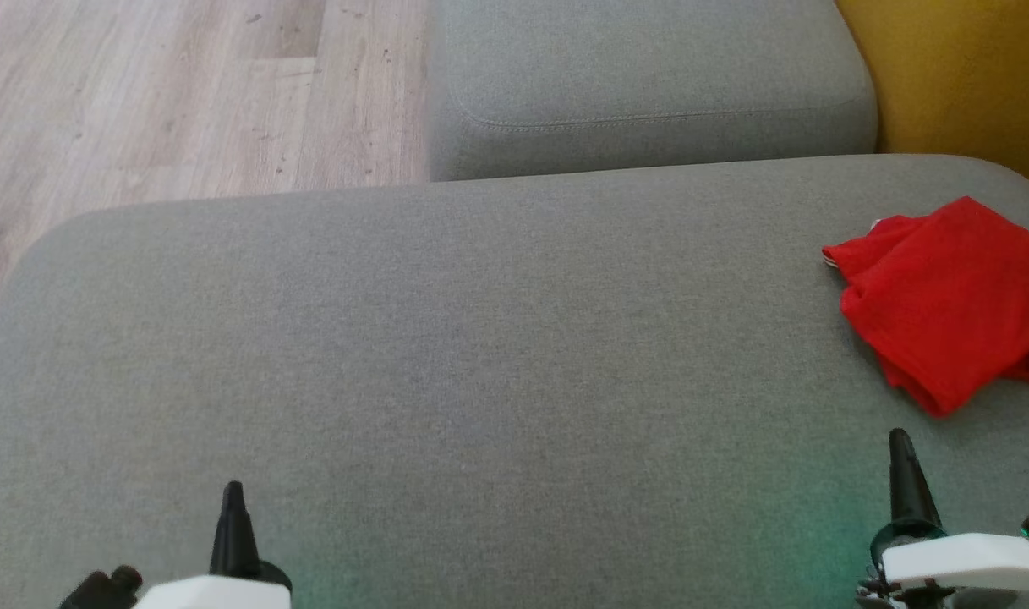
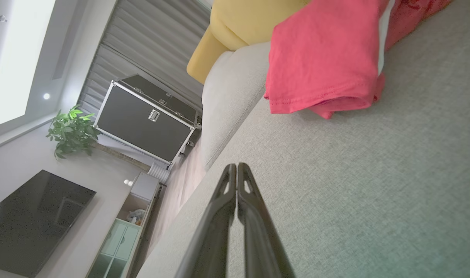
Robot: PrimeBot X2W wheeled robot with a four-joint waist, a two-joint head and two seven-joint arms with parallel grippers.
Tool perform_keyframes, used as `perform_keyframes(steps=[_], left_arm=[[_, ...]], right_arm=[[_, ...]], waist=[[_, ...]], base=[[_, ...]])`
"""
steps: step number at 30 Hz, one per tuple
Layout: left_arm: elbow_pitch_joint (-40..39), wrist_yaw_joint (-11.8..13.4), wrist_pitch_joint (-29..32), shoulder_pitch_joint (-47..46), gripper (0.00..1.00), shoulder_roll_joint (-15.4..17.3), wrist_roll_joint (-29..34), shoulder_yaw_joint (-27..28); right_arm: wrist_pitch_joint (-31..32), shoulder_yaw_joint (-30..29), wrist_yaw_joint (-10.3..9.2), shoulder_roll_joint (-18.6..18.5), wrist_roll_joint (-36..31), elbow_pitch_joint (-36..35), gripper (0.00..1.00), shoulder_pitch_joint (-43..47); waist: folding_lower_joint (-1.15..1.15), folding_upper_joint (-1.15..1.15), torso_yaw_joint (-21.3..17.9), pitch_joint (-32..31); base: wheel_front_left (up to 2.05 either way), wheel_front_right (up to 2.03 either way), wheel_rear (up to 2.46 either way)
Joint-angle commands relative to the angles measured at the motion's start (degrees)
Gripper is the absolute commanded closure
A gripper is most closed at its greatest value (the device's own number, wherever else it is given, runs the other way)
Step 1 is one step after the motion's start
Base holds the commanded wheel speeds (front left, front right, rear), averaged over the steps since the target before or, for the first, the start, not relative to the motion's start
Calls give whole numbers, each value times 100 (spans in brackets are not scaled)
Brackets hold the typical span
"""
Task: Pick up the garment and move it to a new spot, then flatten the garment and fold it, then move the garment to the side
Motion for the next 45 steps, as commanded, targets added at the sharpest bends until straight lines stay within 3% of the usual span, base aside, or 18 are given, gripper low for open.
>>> perform_keyframes(steps=[1, 45], left_arm=[[-148, -44, 38, -366, 100, 67, -183, 204], [135, -526, 771, -1137, 100, 47, -3038, 940]], right_arm=[[55, 21, 23, -33, 202, -144, 100, -321], [777, -393, 37, 56, 3100, 153, 100, -1203]], waist=[[0, 0, -4, 8], [0, 0, -103, 218]], base=[[0, 0, 0], [0, 0, 0]])
